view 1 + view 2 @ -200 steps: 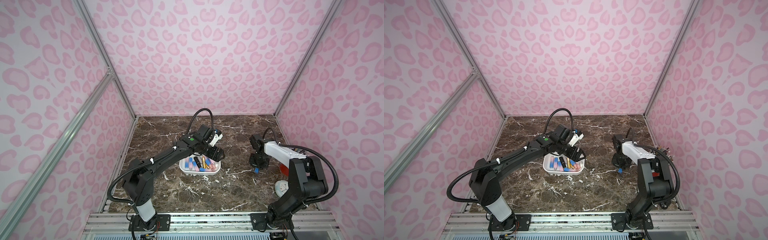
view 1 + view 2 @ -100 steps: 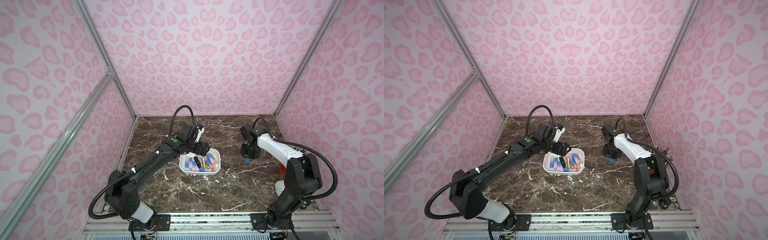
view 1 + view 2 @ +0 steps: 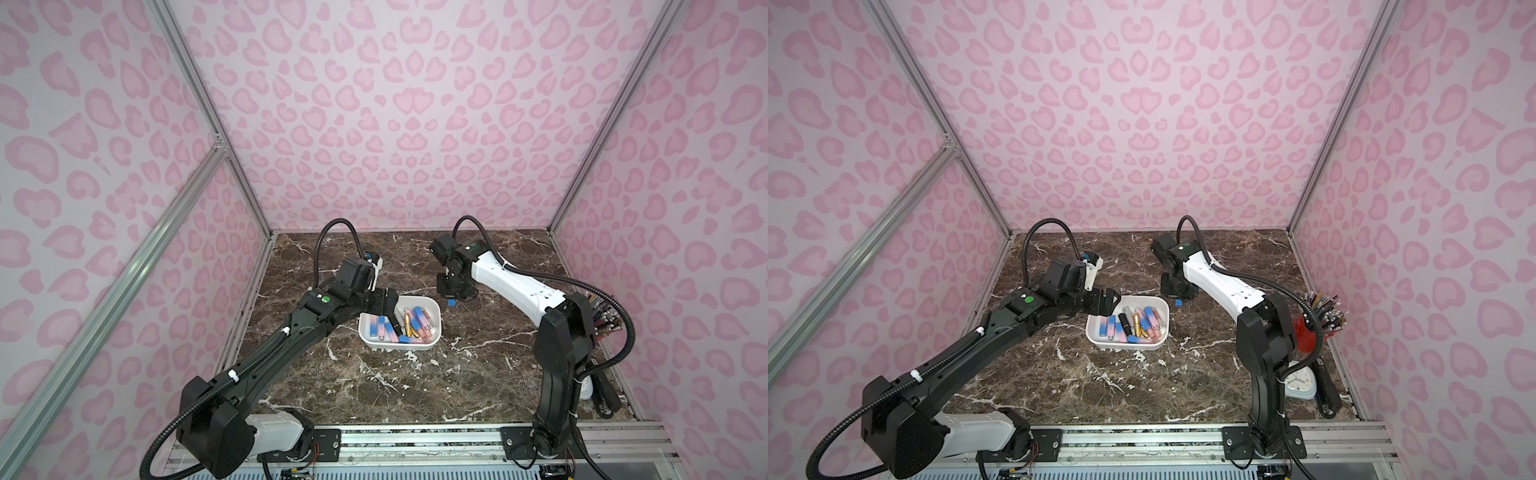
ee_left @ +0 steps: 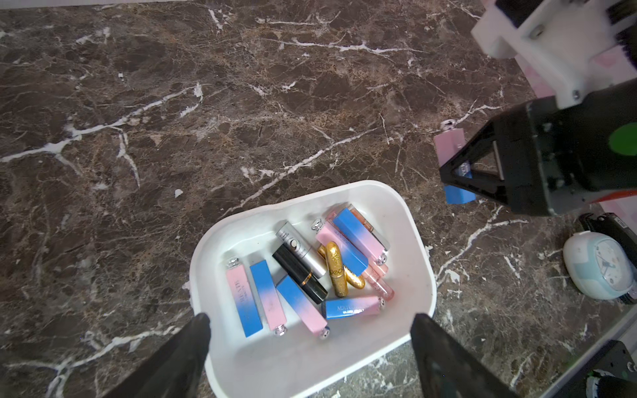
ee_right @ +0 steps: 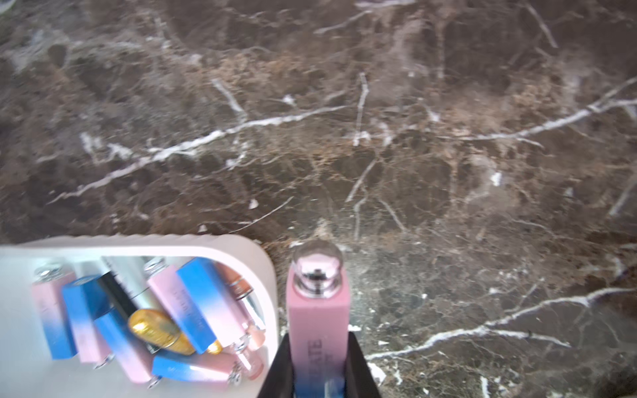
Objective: Put the lipstick into the storage box
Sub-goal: Place the lipstick in the storage box.
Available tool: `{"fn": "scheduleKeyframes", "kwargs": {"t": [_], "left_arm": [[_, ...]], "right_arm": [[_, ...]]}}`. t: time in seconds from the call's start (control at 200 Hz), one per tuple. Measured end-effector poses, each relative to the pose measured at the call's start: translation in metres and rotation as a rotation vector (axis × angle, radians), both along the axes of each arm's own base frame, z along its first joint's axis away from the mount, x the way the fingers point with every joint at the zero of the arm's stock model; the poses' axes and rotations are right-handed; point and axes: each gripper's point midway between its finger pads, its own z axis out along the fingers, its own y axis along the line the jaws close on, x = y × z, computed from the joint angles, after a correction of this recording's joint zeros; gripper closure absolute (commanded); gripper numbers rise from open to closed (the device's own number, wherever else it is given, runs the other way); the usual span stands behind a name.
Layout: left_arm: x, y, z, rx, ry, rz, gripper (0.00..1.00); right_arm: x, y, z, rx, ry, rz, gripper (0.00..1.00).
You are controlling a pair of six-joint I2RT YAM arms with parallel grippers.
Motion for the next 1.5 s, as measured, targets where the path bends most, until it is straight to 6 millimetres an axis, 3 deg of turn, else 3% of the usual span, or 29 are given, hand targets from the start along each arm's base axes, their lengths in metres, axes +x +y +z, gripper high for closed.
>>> {"fn": "scheduleKeyframes", "kwargs": {"t": [0.29,0.465,0.645,0.705,0.835,0.94,1.01,1.115,1.235,1.365,1.5], "left_arm": [[-0.014,0.035,0.020,0.005,-0.075,0.129,0.07],[-0.024,0.053,0.024,0.008,-0.090,0.188,0.07],[-0.032,0.060,0.023,0.009,-0.078,0.210,0.07],[-0.036,0.063,0.023,0.012,-0.074,0.210,0.06],[-0.042,0.068,0.025,0.013,-0.077,0.214,0.06],[-0.044,0.070,0.027,0.011,-0.081,0.216,0.04],[-0.044,0.070,0.026,0.012,-0.081,0.215,0.04],[-0.042,0.068,0.027,0.016,-0.078,0.215,0.04],[-0.039,0.067,0.026,0.021,-0.079,0.216,0.04],[-0.032,0.063,0.026,0.009,-0.099,0.220,0.04],[-0.027,0.065,0.016,0.027,-0.110,0.231,0.04]], "right_arm": [[-0.019,0.055,-0.018,-0.017,0.043,0.171,0.81],[-0.042,0.082,-0.034,-0.022,0.080,0.255,0.82],[-0.058,0.087,-0.058,-0.028,0.139,0.286,0.81],[-0.060,0.087,-0.061,-0.031,0.144,0.287,0.76],[-0.059,0.090,-0.050,-0.003,0.120,0.287,0.64],[-0.052,0.094,-0.023,0.045,0.061,0.293,0.53],[-0.048,0.096,-0.003,0.087,0.025,0.302,0.52],[-0.041,0.089,0.014,0.116,-0.008,0.291,0.54],[-0.040,0.068,0.016,0.127,-0.002,0.254,0.53],[-0.040,0.017,0.014,0.108,-0.020,0.170,0.48],[-0.045,-0.045,-0.001,0.062,-0.037,0.077,0.46]]}}
